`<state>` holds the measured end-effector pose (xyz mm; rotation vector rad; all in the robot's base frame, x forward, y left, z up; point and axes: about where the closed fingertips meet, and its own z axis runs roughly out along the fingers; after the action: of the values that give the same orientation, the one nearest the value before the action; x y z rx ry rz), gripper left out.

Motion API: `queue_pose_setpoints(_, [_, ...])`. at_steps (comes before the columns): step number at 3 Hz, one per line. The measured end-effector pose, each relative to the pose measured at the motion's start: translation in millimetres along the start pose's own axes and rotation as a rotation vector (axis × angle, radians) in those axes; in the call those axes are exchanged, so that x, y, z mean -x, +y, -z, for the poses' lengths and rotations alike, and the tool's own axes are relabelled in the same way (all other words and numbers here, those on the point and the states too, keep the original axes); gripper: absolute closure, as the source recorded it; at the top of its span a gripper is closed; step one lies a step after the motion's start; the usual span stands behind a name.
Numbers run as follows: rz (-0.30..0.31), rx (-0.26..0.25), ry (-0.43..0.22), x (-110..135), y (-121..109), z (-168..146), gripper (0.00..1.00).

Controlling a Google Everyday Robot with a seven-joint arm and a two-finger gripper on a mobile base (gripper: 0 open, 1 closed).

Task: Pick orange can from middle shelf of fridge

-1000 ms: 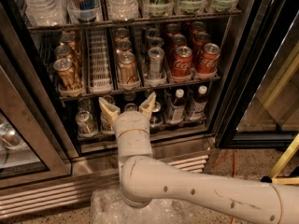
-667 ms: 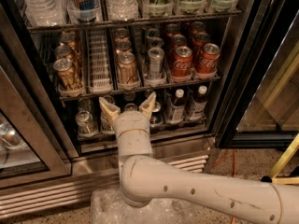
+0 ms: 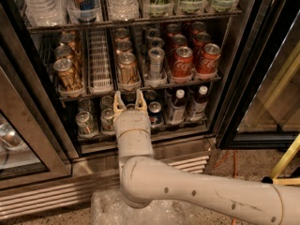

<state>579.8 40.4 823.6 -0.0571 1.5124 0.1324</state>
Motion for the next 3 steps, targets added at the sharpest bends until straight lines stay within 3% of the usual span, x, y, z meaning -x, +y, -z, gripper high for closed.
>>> queue_pose_setpoints(1, [-0.001, -0.001, -0.005, 1.7, -0.2, 0.2, 0.49])
queue_pose_setpoints(2, [-0.004, 0.000, -0.015, 5.1, -0.3, 0.6, 0.59])
queue_pose_setpoints(3, [-0.005, 0.002, -0.018, 6.0, 0.0, 0.7, 0.45])
